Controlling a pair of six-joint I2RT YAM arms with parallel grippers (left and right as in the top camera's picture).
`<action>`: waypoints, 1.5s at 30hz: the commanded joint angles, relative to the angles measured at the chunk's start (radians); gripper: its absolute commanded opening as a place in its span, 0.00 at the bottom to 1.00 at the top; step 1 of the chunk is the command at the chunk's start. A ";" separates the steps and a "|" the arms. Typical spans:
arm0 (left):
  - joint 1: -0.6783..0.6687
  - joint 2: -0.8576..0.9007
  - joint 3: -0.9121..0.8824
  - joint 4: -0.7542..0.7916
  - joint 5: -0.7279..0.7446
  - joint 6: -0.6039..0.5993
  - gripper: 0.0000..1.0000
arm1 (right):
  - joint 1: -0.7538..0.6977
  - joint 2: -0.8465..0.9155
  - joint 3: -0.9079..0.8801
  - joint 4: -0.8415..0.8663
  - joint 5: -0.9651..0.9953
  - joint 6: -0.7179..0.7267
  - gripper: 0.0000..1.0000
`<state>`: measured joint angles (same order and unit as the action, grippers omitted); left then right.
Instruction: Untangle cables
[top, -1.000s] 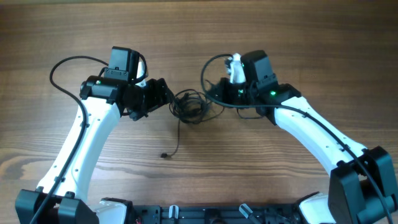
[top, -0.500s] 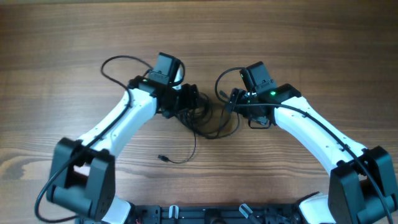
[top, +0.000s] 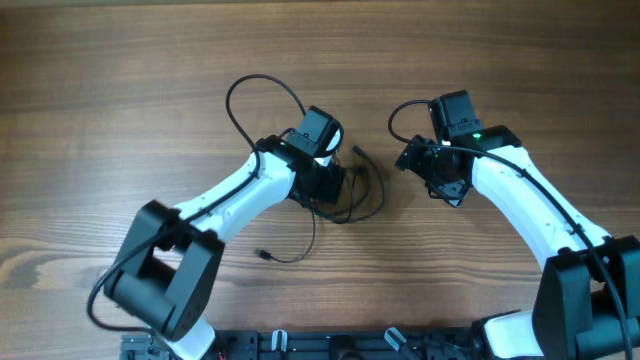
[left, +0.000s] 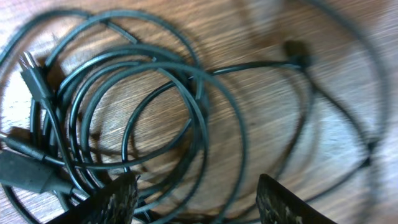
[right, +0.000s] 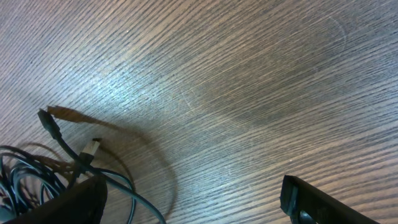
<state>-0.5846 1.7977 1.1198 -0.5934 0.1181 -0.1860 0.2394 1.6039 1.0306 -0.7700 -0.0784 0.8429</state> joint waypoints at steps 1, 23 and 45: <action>-0.014 0.043 -0.010 -0.008 -0.023 0.021 0.60 | -0.002 0.009 0.002 -0.001 -0.011 -0.029 0.92; -0.064 -0.012 0.024 -0.059 -0.013 -0.031 0.04 | -0.002 0.009 0.002 -0.012 -0.012 -0.034 0.99; 0.335 -0.326 0.158 0.259 1.052 -0.368 0.04 | -0.001 0.009 0.002 0.575 -1.022 -0.428 0.98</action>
<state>-0.2512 1.4948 1.2686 -0.3000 1.1179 -0.5392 0.2394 1.6047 1.0290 -0.2405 -0.9901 0.3752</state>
